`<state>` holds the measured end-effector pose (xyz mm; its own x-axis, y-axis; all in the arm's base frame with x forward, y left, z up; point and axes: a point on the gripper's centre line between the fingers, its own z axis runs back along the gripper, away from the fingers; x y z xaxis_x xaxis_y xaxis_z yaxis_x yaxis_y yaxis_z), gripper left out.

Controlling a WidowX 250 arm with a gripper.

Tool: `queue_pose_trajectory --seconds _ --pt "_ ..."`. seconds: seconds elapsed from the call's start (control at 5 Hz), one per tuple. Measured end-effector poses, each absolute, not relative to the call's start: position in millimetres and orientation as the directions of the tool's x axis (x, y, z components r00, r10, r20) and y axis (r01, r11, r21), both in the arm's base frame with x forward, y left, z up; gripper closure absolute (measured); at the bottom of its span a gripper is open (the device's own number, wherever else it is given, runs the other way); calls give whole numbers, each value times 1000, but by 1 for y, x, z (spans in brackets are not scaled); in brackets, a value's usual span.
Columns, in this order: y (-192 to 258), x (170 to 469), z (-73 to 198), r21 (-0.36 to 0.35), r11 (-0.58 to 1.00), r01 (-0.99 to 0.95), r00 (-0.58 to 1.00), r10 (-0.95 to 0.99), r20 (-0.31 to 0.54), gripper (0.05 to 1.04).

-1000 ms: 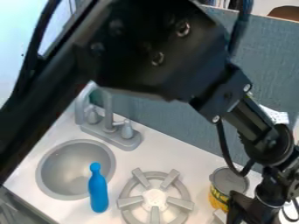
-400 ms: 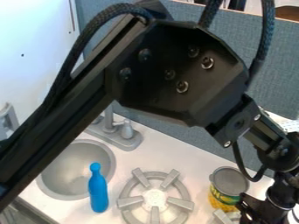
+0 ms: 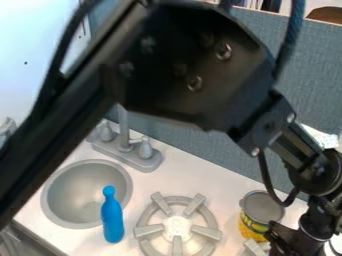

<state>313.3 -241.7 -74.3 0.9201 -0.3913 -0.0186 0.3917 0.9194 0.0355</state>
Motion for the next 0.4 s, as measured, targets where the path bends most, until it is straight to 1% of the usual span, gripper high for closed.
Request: queue_pose_trajectory --seconds 0.2,0.4 --pt "-233 305 -42 14 928 371 926 -371 75 440" --pt "-220 295 -32 11 935 353 931 -353 91 440"
